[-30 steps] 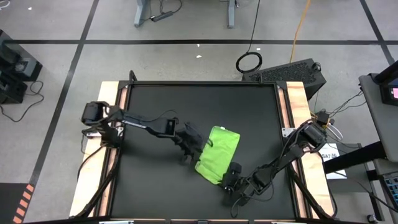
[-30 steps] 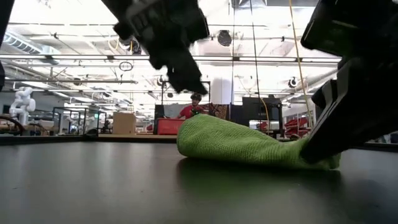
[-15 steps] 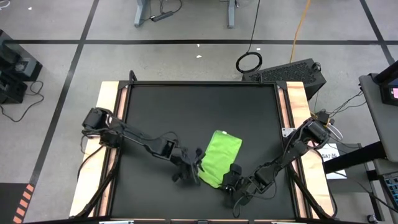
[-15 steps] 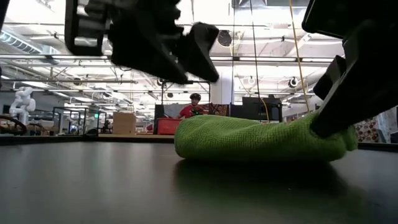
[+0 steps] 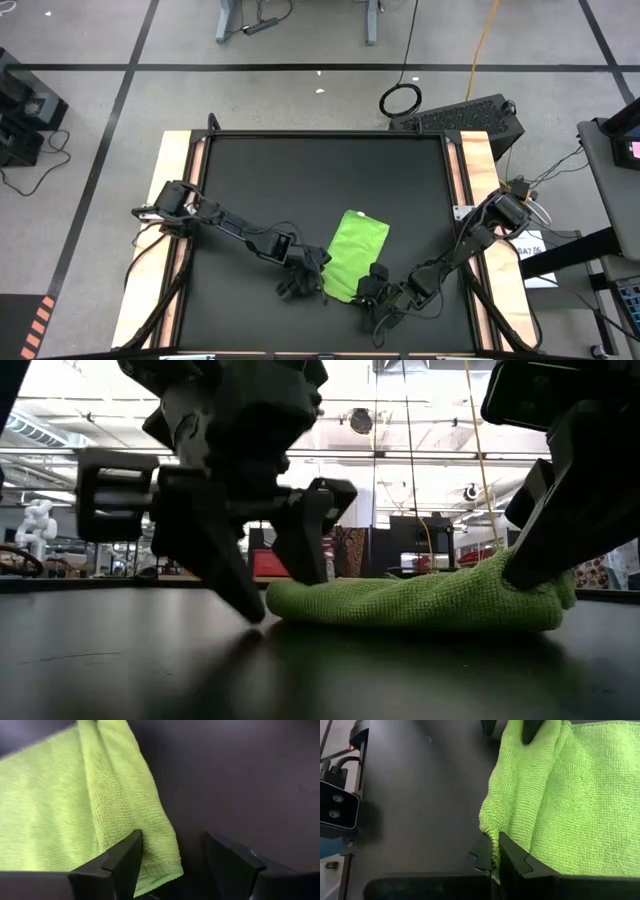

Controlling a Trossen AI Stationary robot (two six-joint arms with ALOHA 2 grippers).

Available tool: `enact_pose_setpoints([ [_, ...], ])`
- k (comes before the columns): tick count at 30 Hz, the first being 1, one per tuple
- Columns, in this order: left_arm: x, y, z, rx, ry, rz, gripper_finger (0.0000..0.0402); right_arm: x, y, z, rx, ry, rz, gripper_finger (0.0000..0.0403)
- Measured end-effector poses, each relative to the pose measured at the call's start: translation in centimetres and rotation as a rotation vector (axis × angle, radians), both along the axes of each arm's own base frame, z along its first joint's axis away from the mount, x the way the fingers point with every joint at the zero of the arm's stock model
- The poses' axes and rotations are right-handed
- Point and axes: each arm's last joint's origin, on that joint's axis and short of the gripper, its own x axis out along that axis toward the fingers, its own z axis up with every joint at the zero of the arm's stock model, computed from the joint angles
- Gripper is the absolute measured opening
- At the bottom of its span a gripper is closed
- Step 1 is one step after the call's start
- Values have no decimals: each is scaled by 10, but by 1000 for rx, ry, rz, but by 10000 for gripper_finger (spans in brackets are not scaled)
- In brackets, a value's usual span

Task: Roll towel into tight, uniform cylinder
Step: Roll the green towel

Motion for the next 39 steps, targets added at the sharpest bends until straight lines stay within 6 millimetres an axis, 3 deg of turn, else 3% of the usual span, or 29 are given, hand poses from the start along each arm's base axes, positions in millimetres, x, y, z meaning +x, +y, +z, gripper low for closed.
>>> enact_pose_setpoints([
  [4, 1, 3, -4, 9, 18, 52, 214, 1, -1, 0, 3, -4, -4, 0],
  [7, 4, 9, -5, -31, 44, 117, 186, 2, -1, 1, 7, -12, 2, 0],
  [16, 8, 21, -5, -154, 102, 183, 17, 2, 1, 1, 18, -8, 26, 2],
  [23, 9, 29, -3, -376, 249, 254, 14, -2, 0, 10, -21, -9, 61, 36],
  [29, 8, 42, -4, -541, 414, 362, 14, -10, -6, 23, -113, 9, 121, 111],
  [34, 10, 54, -5, -614, 492, 482, 13, -10, -4, 32, -231, -53, 264, 165],
  [39, 14, 61, -16, -735, 621, 542, 13, -10, 4, 30, -357, -82, 394, 181],
])
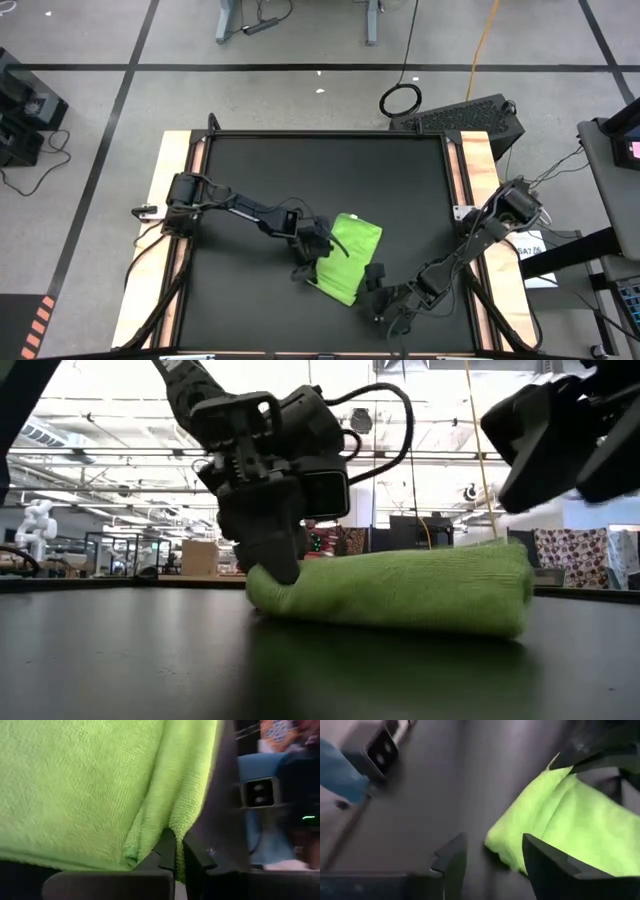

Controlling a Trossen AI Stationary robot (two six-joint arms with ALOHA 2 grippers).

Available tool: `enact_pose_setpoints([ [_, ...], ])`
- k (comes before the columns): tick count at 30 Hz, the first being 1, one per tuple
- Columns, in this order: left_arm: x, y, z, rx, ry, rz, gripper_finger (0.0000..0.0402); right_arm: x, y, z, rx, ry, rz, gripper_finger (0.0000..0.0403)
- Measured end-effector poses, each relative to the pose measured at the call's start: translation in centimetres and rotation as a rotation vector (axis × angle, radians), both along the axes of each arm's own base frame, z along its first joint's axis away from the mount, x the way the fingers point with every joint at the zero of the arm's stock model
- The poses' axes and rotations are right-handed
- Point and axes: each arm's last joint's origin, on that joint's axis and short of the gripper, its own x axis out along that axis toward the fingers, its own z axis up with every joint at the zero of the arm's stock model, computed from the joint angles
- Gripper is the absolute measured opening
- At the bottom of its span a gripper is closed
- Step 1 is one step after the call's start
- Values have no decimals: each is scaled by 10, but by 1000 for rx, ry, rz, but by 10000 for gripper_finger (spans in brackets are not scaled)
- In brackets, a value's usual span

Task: Roll towel into tight, uniform cylinder
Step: Roll the green towel

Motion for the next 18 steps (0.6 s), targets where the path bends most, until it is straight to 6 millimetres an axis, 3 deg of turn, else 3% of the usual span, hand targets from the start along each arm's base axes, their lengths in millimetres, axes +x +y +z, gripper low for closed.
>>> enact_pose_setpoints([
  [9, 8, 3, -10, -89, 111, 40, 13, 10, 17, -7, -235, -17, 45, 182],
  [18, 13, 20, -6, -167, 160, 90, 13, 12, 25, -31, -306, 32, -20, 170],
])
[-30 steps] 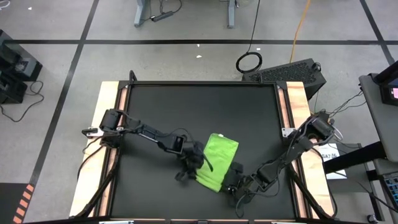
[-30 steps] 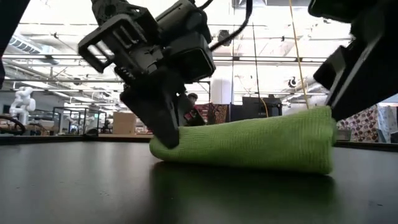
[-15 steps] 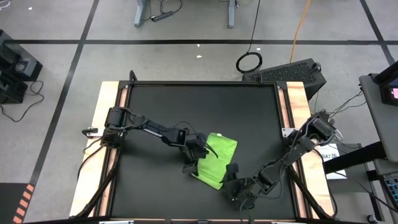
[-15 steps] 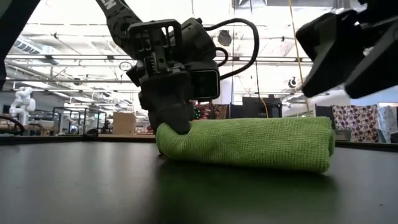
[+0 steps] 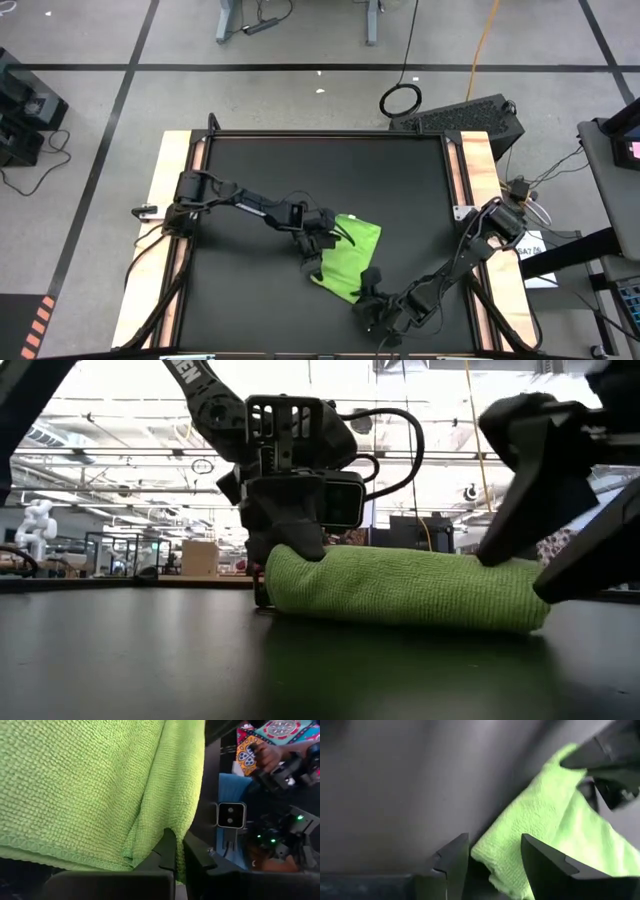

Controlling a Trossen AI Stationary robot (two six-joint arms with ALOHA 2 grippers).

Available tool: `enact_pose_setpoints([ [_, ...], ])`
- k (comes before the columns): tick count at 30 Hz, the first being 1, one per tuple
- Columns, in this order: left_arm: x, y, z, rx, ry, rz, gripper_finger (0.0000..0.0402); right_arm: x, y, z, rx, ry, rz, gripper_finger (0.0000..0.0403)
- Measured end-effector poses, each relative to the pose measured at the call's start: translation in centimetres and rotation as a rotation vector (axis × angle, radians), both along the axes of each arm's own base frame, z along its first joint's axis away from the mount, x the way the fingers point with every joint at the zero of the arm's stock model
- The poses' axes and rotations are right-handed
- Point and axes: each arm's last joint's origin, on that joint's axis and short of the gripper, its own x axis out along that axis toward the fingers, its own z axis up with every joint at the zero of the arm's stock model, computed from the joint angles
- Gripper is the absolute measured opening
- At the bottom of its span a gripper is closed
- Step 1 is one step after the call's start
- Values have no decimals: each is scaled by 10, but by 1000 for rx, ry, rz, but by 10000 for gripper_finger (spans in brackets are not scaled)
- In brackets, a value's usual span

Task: Roll towel into tight, uniform cylinder
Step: Roll the green towel

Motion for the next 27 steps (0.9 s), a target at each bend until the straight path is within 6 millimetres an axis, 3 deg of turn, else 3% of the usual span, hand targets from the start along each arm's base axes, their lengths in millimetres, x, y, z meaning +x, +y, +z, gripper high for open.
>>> enact_pose_setpoints([
  [13, -2, 1, -3, 26, 39, 19, 13, 2, -6, -17, 46, -11, -183, 146],
  [17, 2, 1, 2, 62, 2, 13, 18, 2, -8, -20, 94, -10, -248, 114],
  [23, 16, 8, 15, 142, -134, -5, 101, -4, -7, -24, 171, -18, -320, 15],
  [27, 21, 15, 39, 166, -236, -18, 163, -8, -2, -24, 215, -23, -333, 12],
])
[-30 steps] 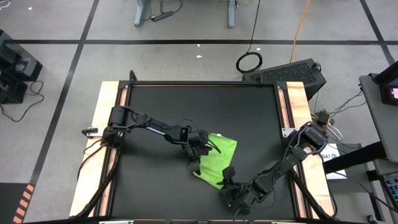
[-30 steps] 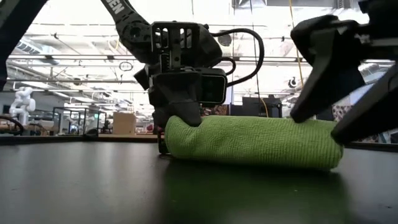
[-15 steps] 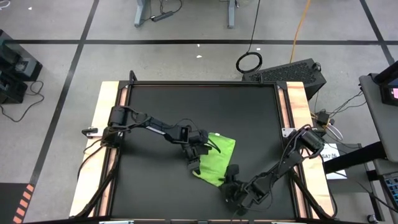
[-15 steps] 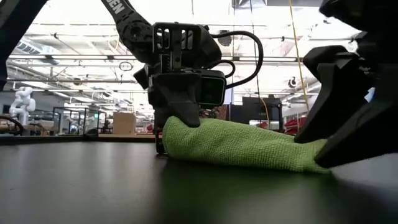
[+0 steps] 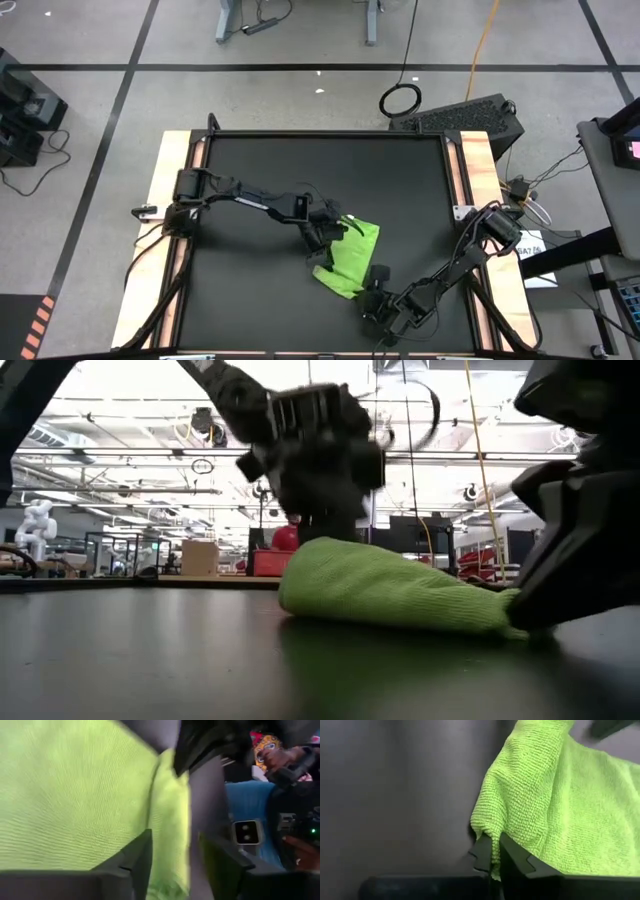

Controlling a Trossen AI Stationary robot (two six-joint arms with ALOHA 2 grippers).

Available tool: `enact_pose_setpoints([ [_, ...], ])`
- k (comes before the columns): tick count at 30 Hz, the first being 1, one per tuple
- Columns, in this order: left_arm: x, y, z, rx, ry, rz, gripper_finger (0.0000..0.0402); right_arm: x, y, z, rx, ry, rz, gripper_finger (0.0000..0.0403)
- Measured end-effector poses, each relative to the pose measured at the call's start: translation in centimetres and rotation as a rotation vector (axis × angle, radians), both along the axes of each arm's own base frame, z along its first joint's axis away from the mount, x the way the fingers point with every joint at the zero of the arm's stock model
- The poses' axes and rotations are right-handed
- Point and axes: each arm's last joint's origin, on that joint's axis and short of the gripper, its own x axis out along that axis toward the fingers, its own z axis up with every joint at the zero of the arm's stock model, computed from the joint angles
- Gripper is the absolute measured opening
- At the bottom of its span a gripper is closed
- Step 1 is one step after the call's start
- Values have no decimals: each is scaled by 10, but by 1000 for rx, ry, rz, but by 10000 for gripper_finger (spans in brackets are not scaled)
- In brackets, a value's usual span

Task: Roll towel into tight, uniform cylinder
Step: Roll the green towel

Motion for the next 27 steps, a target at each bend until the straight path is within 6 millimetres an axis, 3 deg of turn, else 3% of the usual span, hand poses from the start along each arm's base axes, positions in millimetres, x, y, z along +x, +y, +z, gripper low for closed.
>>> enact_pose_setpoints([
  [6, -9, -1, 38, 121, -153, -55, 189, -7, 8, 4, 68, -7, -9, 4],
  [11, -19, -37, 62, 377, -369, -215, 190, -9, 9, 12, 116, 13, 16, 2],
  [18, -30, -94, 62, 707, -625, -495, 191, -7, 8, 22, 189, 22, 38, 1],
  [27, -24, -104, 38, 766, -607, -530, 266, -3, 6, 28, 256, 19, 30, 0],
])
